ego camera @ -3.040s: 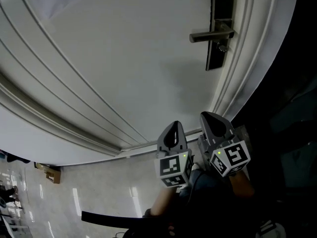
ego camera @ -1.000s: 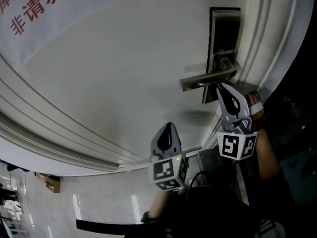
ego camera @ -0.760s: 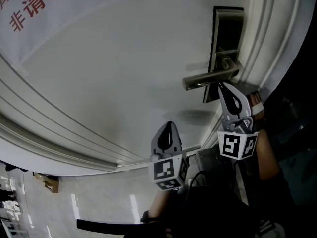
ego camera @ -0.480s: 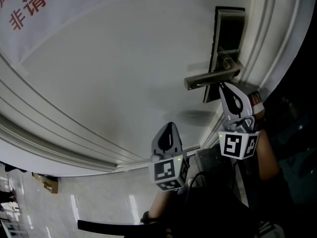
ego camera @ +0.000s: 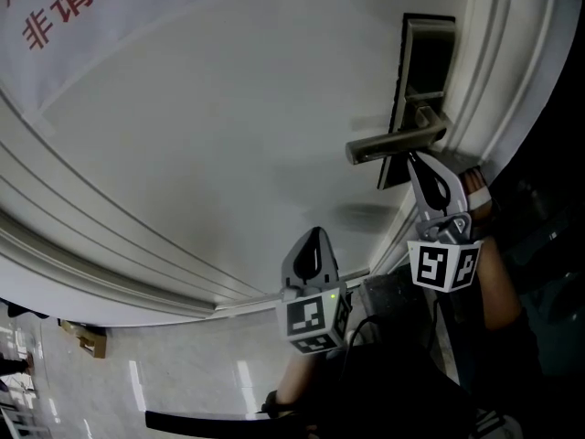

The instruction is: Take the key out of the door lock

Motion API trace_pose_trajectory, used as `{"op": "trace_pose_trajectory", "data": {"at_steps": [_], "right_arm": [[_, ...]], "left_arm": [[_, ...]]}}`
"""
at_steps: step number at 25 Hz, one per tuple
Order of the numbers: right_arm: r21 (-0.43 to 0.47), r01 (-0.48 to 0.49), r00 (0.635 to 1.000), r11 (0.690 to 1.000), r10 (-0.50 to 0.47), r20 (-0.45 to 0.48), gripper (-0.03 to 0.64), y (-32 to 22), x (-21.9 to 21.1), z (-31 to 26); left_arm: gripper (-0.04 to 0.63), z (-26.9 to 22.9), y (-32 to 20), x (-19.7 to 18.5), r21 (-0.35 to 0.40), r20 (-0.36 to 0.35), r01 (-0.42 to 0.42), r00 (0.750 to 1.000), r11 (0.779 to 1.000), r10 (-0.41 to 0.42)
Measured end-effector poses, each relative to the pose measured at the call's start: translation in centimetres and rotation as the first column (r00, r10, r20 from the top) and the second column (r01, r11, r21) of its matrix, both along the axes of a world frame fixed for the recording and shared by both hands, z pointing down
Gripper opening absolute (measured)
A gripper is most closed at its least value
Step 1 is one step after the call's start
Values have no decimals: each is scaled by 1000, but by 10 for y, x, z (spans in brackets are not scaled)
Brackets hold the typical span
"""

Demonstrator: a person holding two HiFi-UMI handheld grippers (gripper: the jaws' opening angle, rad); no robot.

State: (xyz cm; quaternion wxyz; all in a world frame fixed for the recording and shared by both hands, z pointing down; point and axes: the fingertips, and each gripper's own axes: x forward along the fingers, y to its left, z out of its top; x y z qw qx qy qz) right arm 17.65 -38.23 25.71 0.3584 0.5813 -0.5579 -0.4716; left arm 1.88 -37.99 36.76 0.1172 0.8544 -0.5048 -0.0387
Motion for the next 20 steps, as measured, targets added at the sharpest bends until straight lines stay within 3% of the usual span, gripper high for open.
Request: {"op": "trace_pose_trajectory", "data": {"at_steps": [13,20], "right_arm": [[-38,-41,968,998,30,-250,15,0,-1,4],[-49,-50,958,998,34,-286,14,0,0,5]], "left_arm": [[0,-3,4,3,0,-18,-21,1000,1000,21],[0,-2,7,1,-3,-15,-16,1000,1000,16]]}}
